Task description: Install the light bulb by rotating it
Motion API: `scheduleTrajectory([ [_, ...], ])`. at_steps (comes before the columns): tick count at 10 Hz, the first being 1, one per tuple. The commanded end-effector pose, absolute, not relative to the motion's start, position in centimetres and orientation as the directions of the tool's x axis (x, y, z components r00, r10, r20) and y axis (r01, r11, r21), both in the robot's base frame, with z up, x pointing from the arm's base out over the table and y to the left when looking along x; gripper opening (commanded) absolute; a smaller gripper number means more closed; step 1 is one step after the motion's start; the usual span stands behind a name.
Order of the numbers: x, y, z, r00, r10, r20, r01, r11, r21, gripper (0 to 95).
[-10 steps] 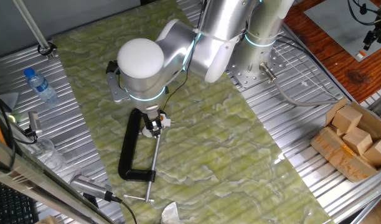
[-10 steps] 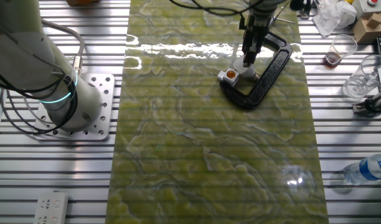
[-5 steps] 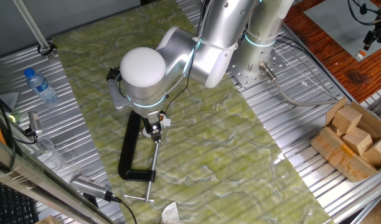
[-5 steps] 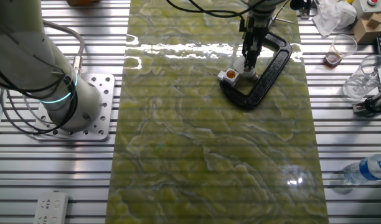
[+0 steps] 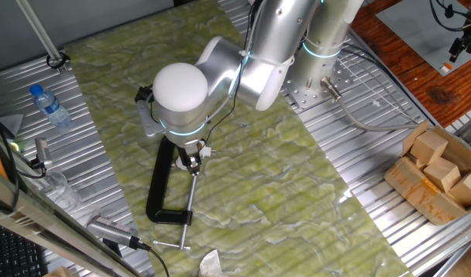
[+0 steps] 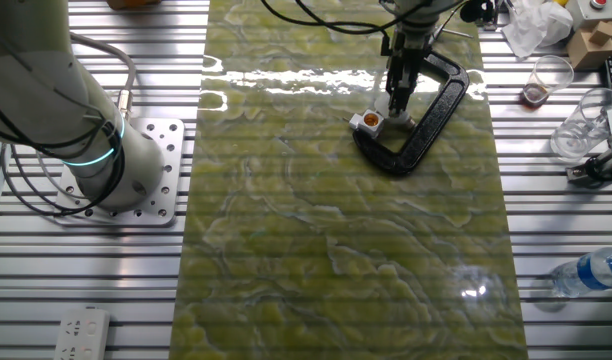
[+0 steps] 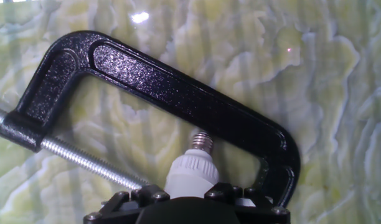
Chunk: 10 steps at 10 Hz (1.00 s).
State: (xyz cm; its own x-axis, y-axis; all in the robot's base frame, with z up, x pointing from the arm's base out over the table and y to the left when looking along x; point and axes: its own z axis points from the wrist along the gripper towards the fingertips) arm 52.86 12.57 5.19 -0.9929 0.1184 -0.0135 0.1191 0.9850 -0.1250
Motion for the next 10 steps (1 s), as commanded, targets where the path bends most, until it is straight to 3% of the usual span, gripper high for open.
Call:
scheduleTrajectory([
  [1, 52.79, 12.50, 4.97, -0.992, 0.127, -0.017, 0.128, 0.984, -0.126, 57.0],
  [4, 52.75, 12.51, 4.73, -0.990, 0.138, -0.021, 0.139, 0.981, -0.133, 57.0],
  [6, 52.73, 12.51, 4.63, -0.990, 0.142, -0.026, 0.144, 0.980, -0.140, 19.0],
  [8, 52.71, 12.52, 4.44, -0.989, 0.147, -0.031, 0.150, 0.979, -0.141, 19.0],
  [9, 52.71, 12.51, 4.50, -0.988, 0.152, -0.030, 0.154, 0.977, -0.149, 0.0],
  [10, 52.71, 12.51, 4.51, -0.988, 0.152, -0.032, 0.155, 0.977, -0.148, 0.0],
])
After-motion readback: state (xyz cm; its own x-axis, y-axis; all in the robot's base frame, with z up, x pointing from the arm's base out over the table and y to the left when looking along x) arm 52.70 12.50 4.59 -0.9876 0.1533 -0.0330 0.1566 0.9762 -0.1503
